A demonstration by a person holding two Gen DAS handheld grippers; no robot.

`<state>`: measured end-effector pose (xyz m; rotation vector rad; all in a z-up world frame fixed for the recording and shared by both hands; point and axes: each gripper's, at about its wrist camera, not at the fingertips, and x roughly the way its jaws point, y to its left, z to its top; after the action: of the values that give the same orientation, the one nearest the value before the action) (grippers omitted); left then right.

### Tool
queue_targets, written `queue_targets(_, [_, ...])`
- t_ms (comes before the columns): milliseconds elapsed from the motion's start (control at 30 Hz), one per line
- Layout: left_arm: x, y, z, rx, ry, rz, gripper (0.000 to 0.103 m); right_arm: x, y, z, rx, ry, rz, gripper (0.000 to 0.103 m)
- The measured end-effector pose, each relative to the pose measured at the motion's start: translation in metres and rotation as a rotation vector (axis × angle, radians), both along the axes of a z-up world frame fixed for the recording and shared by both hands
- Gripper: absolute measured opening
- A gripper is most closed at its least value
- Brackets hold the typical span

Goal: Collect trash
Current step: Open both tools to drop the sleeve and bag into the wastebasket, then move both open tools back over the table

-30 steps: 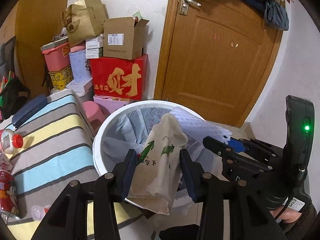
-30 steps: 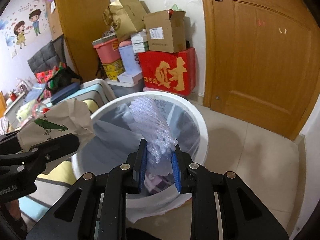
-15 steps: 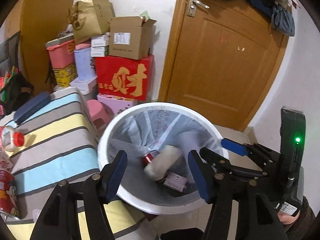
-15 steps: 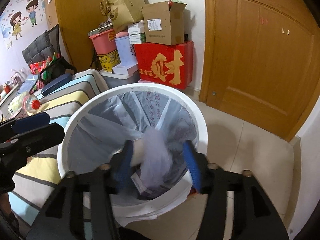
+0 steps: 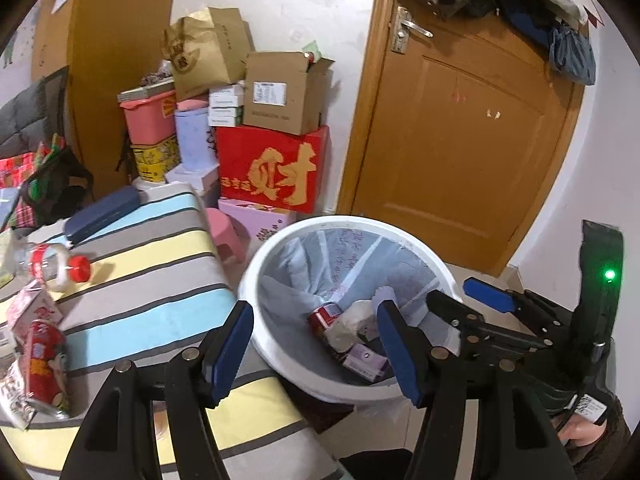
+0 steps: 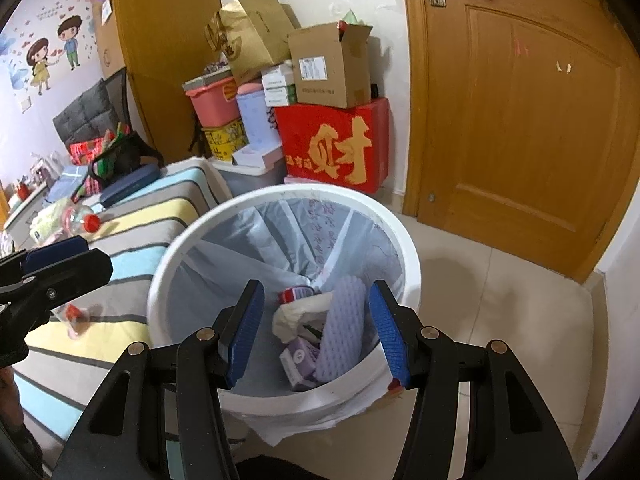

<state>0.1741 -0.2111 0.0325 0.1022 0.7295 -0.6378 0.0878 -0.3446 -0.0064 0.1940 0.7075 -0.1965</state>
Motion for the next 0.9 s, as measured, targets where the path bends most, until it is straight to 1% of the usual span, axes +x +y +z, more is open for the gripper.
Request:
queue_targets(133, [-0.007, 0.017, 0.006, -0.014, -0.01, 0.02, 0.064, -0.002, 0.009, 0.004, 0.0, -0.02, 0.013, 0.056])
queue_targets(233, [-0.012, 0.03, 0.01, 0.001, -0.035, 0.049, 0.064, -0.003, 0.017, 0.006, 0.003, -0.033, 0.024, 0.056])
queue_targets(367, [-0.017, 0.048, 0.015, -0.017, -0.038, 0.074, 0.064, -0.005, 0.028, 0.011, 0.006, -0.053, 0.046, 0.056])
queue_targets(467, [-0.022, 0.063, 0.018, -0.014, -0.058, 0.107, 0.064, -0.005, 0.039, 0.014, 0.012, -0.066, 0.07, 0.056])
queue_targets(567, [-0.027, 0.081, 0.022, -0.025, -0.068, 0.138, 0.064, -0.005, 0.051, 0.016, 0.012, -0.077, 0.098, 0.056])
queue_targets(667, [-0.032, 0.099, 0.025, -0.013, -0.091, 0.177, 0.064, -0.004, 0.065, 0.017, 0.015, -0.087, 0.131, 0.056])
queue_targets(900, [-0.04, 0.15, 0.026, -0.029, -0.097, 0.263, 0.064, -0.002, 0.094, 0.018, 0.017, -0.097, 0.2, 0.056])
